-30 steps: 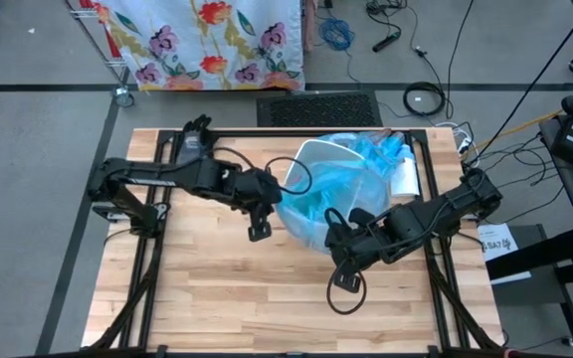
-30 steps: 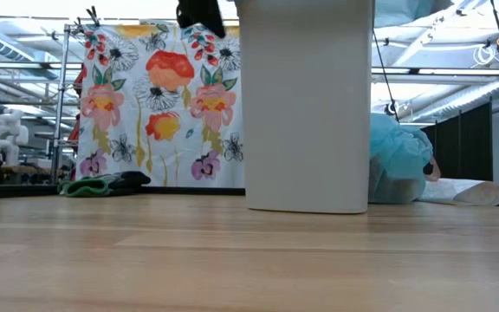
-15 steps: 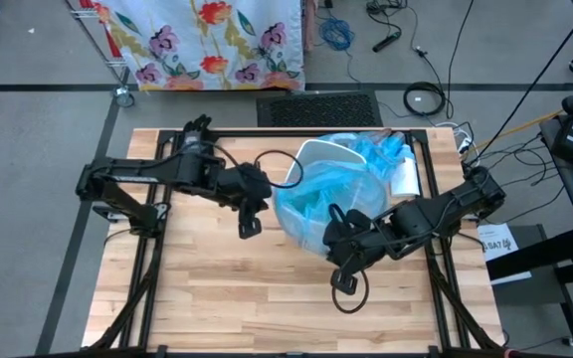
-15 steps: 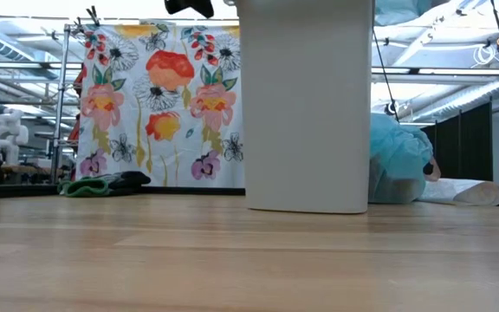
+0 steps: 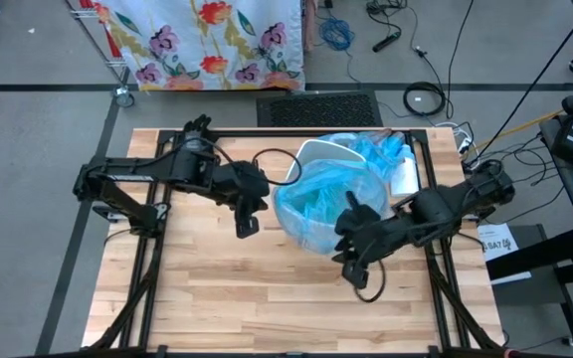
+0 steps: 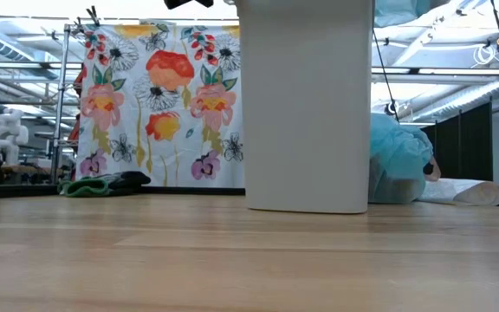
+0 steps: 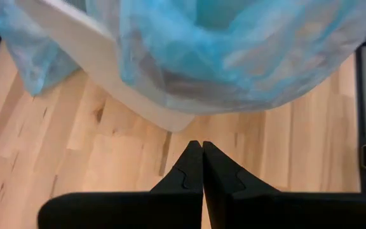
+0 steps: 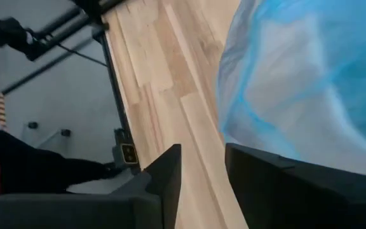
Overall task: Place trash/remove bag and relplace
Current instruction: Insert the new blue trash bag into the trash bin
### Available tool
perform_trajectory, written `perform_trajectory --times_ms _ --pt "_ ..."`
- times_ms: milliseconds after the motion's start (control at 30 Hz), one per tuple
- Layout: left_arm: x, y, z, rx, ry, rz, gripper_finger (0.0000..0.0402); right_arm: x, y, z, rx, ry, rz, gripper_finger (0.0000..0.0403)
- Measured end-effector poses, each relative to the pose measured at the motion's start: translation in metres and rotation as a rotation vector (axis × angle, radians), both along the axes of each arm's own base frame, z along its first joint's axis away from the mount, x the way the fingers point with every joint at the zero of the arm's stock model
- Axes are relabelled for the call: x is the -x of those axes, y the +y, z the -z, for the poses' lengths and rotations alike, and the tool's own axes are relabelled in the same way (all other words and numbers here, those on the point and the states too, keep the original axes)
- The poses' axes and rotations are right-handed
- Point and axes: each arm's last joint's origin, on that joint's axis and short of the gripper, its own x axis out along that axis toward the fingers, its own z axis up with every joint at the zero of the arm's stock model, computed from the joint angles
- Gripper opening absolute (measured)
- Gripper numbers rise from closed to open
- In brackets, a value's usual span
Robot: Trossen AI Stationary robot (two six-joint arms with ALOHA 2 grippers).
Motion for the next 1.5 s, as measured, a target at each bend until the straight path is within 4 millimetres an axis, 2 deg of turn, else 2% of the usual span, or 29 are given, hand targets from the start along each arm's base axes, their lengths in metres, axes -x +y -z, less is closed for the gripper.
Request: perform_trajectory --times_ms 333,567,767,900,1200,1367,1500 --pt "0.001 0.000 -0.031 -0.032 -0.193 0.051 0.0000 0.032 -0.020 -0.026 0.062 -0.098 0.081 0.0075" --pt "-0.007 -0.003 -0.057 -0.093 -0.420 0.202 0.0000 0.052 -0.032 -0.028 0.076 -0.033 0.158 0.0007" --pt "-0.015 -0.005 -0.068 -0.171 -0.565 0.278 0.0000 0.062 -0.039 -0.021 0.083 0.068 0.321 0.0003" --pt "-0.028 -0.006 -0.067 -0.231 -0.621 0.332 0.0000 0.064 -0.040 -0.017 0.078 0.104 0.408 0.0002" --pt "-0.072 -0.002 -0.036 -0.267 -0.558 0.386 0.0000 0.062 -0.043 -0.018 0.154 0.029 0.508 0.0001" --pt "-0.101 0.010 -0.037 -0.346 -0.576 0.362 0.0000 0.061 -0.045 -0.018 0.169 0.019 0.522 0.0000" --pt "-0.120 0.023 -0.030 -0.437 -0.549 0.353 0.0000 0.061 -0.047 -0.019 0.220 -0.018 0.547 0.0000"
